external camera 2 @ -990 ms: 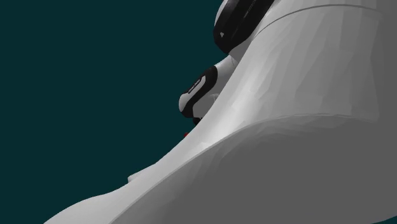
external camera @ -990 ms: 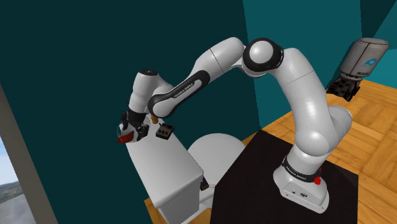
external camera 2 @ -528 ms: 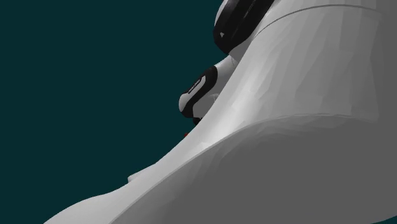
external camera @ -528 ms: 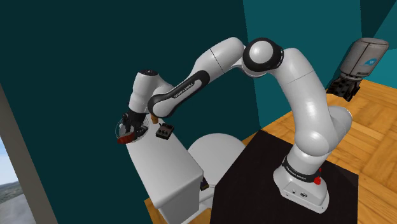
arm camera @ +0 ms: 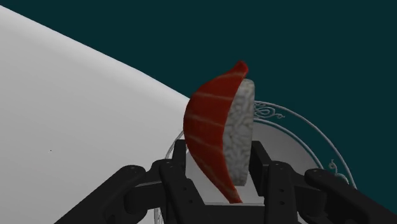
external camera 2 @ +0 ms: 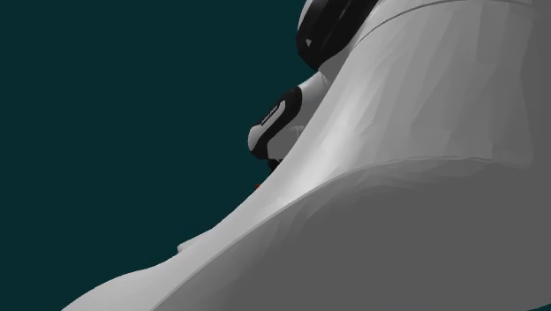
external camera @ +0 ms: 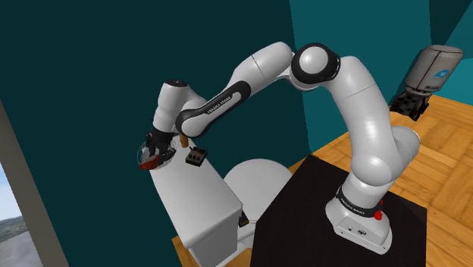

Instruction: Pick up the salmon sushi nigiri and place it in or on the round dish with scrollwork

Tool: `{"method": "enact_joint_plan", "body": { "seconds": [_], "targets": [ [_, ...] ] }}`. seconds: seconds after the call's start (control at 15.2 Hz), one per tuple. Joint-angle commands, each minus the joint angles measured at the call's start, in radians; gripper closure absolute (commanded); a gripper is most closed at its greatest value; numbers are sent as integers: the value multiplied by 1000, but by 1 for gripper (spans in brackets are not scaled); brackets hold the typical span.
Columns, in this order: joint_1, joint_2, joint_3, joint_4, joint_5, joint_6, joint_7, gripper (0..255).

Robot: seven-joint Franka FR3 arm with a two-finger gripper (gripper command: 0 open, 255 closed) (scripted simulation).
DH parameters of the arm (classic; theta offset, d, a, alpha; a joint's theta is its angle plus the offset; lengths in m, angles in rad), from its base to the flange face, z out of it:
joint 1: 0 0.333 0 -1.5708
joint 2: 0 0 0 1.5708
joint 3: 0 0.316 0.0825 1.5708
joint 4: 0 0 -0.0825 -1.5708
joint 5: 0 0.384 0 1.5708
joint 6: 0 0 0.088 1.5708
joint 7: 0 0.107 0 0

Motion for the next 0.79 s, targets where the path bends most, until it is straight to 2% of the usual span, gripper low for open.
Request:
{"method": "enact_joint_plan", "body": {
  "seconds": [0.0, 0.73],
  "targets": [
    [-4, -10, 11, 7, 9, -16, -3, 255],
    [-38, -79, 75, 35, 63, -114, -25, 255]
  ]
}}
